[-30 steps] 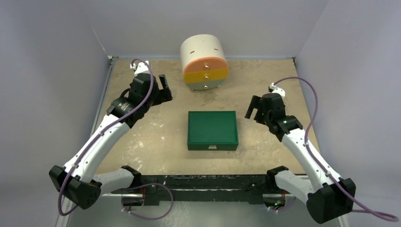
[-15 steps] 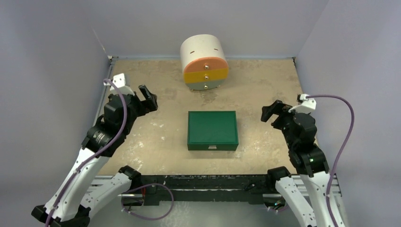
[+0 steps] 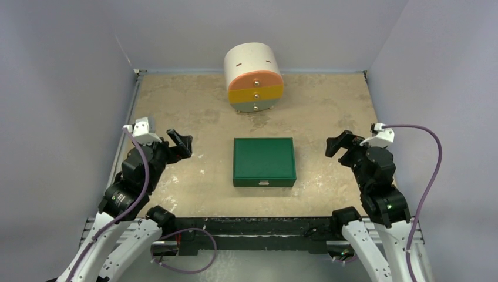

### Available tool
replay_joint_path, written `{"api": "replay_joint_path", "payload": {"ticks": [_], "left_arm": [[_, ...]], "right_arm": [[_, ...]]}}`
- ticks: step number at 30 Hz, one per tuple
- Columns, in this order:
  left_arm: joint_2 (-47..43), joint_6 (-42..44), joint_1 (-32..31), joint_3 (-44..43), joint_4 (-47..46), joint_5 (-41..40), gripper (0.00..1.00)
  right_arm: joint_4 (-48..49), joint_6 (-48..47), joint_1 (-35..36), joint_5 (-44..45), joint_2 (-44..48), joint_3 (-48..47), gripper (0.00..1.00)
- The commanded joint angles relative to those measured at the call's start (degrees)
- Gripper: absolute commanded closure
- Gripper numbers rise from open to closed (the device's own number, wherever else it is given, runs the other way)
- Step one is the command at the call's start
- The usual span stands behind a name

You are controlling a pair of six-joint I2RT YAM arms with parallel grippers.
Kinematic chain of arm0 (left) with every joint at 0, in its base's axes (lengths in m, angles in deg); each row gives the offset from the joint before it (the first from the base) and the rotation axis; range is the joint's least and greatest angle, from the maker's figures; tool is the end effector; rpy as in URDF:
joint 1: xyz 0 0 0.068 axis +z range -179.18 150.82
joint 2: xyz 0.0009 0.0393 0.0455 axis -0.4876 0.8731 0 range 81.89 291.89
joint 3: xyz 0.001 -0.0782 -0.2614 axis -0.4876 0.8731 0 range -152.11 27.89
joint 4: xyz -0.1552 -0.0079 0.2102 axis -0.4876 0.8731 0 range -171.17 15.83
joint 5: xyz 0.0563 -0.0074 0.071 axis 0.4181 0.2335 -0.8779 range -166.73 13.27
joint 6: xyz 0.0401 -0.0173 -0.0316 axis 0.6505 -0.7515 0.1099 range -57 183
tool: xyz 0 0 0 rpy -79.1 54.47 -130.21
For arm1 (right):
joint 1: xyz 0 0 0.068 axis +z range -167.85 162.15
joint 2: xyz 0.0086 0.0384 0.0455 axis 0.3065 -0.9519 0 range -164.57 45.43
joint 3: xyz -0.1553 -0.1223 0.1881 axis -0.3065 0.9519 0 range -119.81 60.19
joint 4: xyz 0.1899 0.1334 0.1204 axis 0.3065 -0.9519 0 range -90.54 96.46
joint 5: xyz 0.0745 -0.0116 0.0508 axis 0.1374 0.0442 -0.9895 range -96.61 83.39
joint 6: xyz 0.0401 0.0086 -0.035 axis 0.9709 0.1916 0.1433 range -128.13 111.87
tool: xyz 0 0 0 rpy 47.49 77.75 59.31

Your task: Organize the mixed jewelry

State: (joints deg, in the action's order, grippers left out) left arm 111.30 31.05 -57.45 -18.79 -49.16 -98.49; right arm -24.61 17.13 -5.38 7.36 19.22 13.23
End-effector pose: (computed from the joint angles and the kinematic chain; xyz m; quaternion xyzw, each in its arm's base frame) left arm 0.1028 -0.0403 0.3460 -0.1402 0.7736 -0.1715 0.5937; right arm 0.0972 0.0127 0.3536 0.1624 0.7487 0.1172 0.6319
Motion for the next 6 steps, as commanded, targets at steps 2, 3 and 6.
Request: {"api": "replay_joint_path", "payload": {"ticks": [2, 3, 6], "left_arm": [[-3.6, 0.3, -0.1, 1.7, -2.8, 1.1, 0.1], [-4.0, 0.6, -0.1, 1.6, -2.8, 1.1, 0.1], [-4.6, 0.9, -0.1, 1.6, -2.9, 0.6, 0.1]], "right_arm": [[1.8, -3.3, -0.1, -4.9, 3.8, 0.6, 0.01], [2.0, -3.5, 0.0, -5.3, 4.2, 0.7, 0.01], [1.8, -3.3, -0.1, -0.1, 4.0, -0.1, 0.01]]}}
